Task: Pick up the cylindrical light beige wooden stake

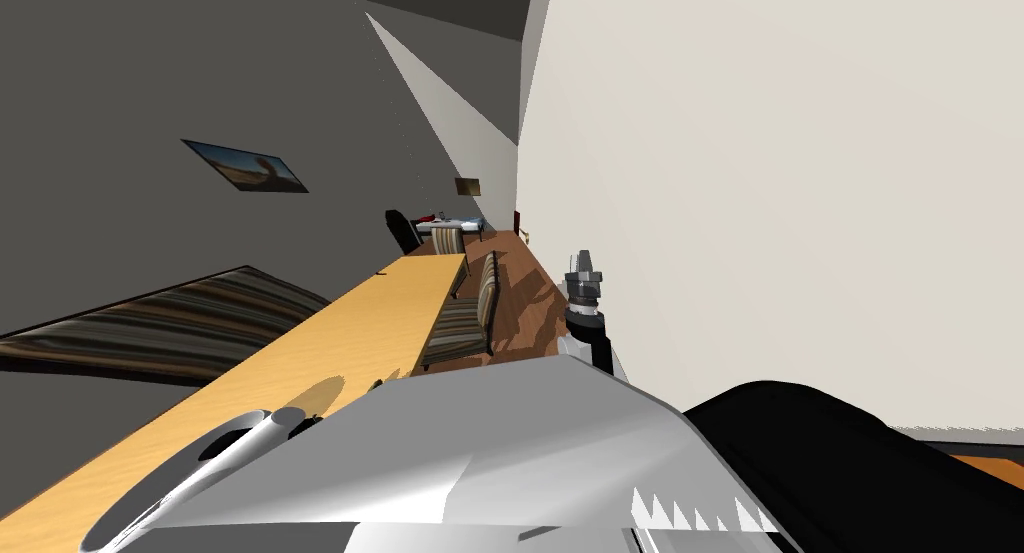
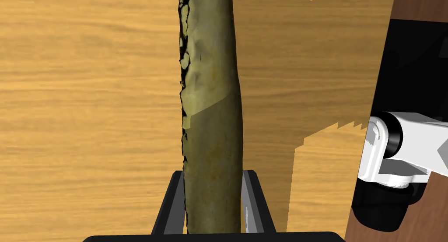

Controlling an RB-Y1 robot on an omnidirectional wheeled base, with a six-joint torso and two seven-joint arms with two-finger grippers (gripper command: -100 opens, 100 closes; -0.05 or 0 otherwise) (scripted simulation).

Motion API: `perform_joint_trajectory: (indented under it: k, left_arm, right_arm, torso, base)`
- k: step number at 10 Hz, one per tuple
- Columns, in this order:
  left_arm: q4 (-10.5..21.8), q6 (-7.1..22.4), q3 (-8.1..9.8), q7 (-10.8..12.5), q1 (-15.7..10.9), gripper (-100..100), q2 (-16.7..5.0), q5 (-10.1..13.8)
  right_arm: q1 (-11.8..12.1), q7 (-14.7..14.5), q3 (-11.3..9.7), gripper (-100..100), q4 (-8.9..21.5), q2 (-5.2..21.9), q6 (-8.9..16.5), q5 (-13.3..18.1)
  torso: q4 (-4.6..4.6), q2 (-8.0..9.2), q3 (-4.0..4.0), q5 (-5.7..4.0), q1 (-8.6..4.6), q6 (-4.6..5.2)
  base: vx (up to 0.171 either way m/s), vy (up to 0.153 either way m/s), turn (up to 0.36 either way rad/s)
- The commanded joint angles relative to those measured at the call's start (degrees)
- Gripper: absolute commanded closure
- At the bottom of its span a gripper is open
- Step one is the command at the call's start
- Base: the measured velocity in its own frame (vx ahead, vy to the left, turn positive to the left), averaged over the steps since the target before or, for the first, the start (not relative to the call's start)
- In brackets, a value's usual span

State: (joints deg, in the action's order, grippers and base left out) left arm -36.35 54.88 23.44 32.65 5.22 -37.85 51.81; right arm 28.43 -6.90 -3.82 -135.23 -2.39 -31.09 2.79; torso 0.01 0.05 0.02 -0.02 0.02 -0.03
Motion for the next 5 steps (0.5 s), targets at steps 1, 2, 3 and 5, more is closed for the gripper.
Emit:
perform_joint_trajectory:
  k: [1,2,3,5]
  left_arm:
    - [0.00,0.00,0.00,0.00,0.00,0,0.00,0.00]
    - [-2.87,1.55,-0.32,0.98,1.30,100,1.00,-1.32]
    - [-3.71,1.55,-0.32,0.98,1.30,100,1.00,-1.32]
    - [-7.40,2.99,-0.72,1.82,2.43,100,2.18,-2.80]
  right_arm:
    - [0.00,0.00,0.00,0,0.00,0.00,0.00,0.00]
    - [0.00,0.00,0.00,0,0.00,0.00,0.00,0.00]
    - [0.02,0.00,0.01,0,0.00,0.00,0.00,0.00]
    - [0.01,0.00,0.01,0,0.00,0.01,0.00,0.00]
  torso:
    - [0.00,0.00,0.00,0.00,0.00,0.00]
    - [0.00,0.00,0.00,0.00,0.00,0.00]
    - [-0.06,-0.10,-0.07,0.01,0.12,-0.14]
    - [-0.04,-0.26,-0.14,0.08,0.15,0.03]
  base:
    - [0.000,0.000,0.000]
    - [0.052,0.039,0.233]
    - [0.064,0.038,0.167]
    - [0.067,0.044,0.160]
